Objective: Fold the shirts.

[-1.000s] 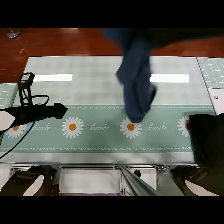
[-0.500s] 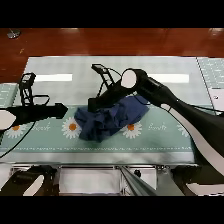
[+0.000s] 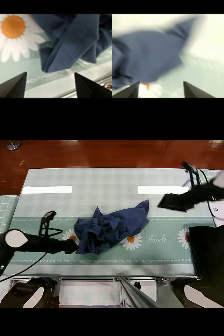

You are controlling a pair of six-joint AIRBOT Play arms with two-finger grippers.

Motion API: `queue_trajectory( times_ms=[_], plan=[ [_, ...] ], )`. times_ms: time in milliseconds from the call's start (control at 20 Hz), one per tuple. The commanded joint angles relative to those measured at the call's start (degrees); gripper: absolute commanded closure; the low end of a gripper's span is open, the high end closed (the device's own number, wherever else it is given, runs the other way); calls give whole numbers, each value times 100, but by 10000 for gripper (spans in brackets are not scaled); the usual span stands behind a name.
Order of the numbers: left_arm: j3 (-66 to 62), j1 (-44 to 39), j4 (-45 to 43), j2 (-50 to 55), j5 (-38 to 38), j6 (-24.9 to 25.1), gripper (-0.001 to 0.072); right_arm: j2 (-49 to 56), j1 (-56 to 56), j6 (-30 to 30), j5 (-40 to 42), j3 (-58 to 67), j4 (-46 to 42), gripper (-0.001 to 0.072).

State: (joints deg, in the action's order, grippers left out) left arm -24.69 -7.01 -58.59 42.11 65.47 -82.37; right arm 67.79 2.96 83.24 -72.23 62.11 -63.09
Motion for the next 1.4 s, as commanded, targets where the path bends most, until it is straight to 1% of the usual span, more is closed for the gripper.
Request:
queue_trajectory(
  times_ms=[0,50,150,200,300,350,400,450,600,850,900,950,1000,1050,1150,1250,1350],
  plan=[
    [846,-98,1716,162,-1165,911,5,-1001,850,-319,802,-2227,1099,92],
    [898,-238,1932,269,-1565,1073,5,-1091,713,-376,1005,-2706,1397,92],
    [822,-667,2124,584,-2210,1147,5,-1043,293,-376,1414,-3215,1609,92],
    [706,-907,2138,756,-2358,1156,5,-973,74,-348,1576,-3272,1657,92],
    [396,-1259,2131,1097,-2389,1300,13,-793,-341,-278,1930,-3252,1853,93],
    [234,-1335,2133,1250,-2337,1390,156,-688,-476,-223,2057,-3252,1987,92],
    [46,-1335,2133,1381,-2135,1593,659,-540,-590,-221,2120,-3252,2153,93],
    [-129,-1322,2131,1456,-1958,1733,687,-400,-678,-249,2138,-3252,2343,92],
    [-588,-1224,2111,1458,-1633,1832,687,55,-949,-389,2194,-3088,2730,93],
    [-1038,-986,2111,1458,-1587,1827,687,885,-1344,-385,2319,-2406,2765,94],
    [-1060,-946,2111,1458,-1587,1827,687,1029,-1353,-385,2304,-2264,2785,116],
    [-1078,-905,2114,1458,-1576,1827,687,1126,-1353,-393,2264,-2135,2793,297],
    [-1095,-848,2111,1458,-1567,1829,687,1163,-1353,-546,2170,-1982,2817,639],
    [-1147,-756,2111,1458,-1526,1829,687,1156,-1349,-713,2017,-1784,2828,686],
    [-1488,-466,2114,1423,-1351,1829,687,1139,-1261,-846,1449,-951,2669,686],
    [-2149,-153,2116,1296,-1316,1829,687,1082,-1172,-754,1003,273,2345,686],
    [-3178,162,2114,1108,-1362,1829,687,1019,-1152,-457,710,1971,1746,686]
  ],
)
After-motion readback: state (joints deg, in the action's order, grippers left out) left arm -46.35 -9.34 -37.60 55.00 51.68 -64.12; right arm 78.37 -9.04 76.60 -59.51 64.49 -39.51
